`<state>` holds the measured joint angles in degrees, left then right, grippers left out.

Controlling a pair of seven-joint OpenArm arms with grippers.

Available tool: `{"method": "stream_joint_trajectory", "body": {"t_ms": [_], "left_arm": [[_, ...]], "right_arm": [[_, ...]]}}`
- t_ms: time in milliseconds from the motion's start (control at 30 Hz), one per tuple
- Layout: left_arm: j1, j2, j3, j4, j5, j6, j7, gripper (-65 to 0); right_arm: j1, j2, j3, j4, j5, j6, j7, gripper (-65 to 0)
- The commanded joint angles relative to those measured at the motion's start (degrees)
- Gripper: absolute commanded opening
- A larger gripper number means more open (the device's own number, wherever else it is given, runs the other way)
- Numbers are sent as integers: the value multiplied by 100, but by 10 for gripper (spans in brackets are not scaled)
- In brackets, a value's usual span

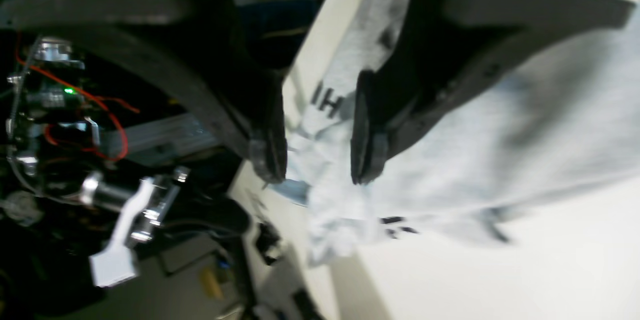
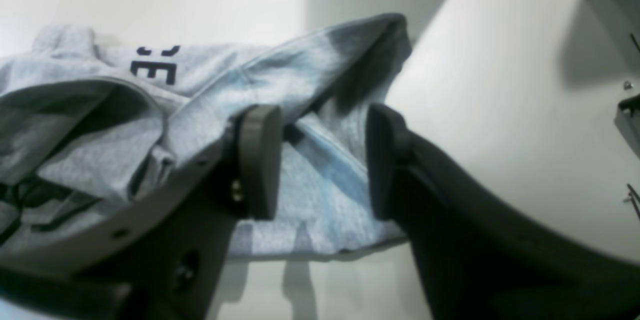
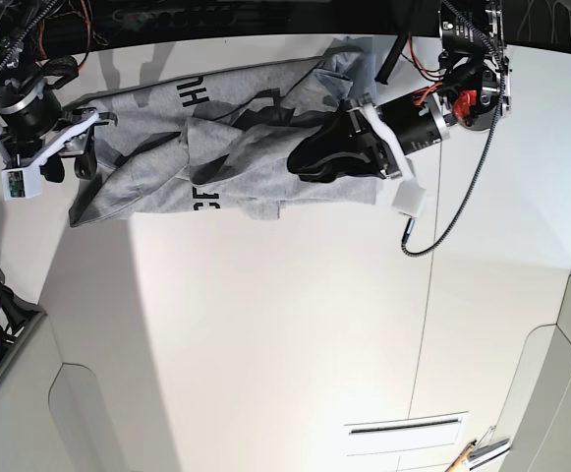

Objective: Fold the T-shirt properly
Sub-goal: 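Fold the held end with the left gripper toward the right gripper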

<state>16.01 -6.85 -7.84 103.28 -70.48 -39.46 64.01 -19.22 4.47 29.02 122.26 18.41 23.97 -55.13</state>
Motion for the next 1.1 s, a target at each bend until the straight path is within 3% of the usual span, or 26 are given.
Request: {"method": "stream_joint_trajectory", "body": {"t_ms": [0,133,333,833,1067], "left_arm": [[-7,-120,-105,103,-74,-54,-33,-394],[157,-518,-428,103,116,-54,-26,-393],[562,-1019,-560,105,101,-54,-26,-314],[782,-1027,-345,413,-212,-54,44,-314],[780,-1027,212,446,251,-54,-122,-315]], "right_arm": [[15,46,28,79,68,-17,133,-374],[17,48,28,79,68,-20,133,-374],[17,46,28,79,70,-17,133,-374],[15,46,28,79,70,-17,133,-374],[15,46,28,79,70,-17,133,-374]]}}
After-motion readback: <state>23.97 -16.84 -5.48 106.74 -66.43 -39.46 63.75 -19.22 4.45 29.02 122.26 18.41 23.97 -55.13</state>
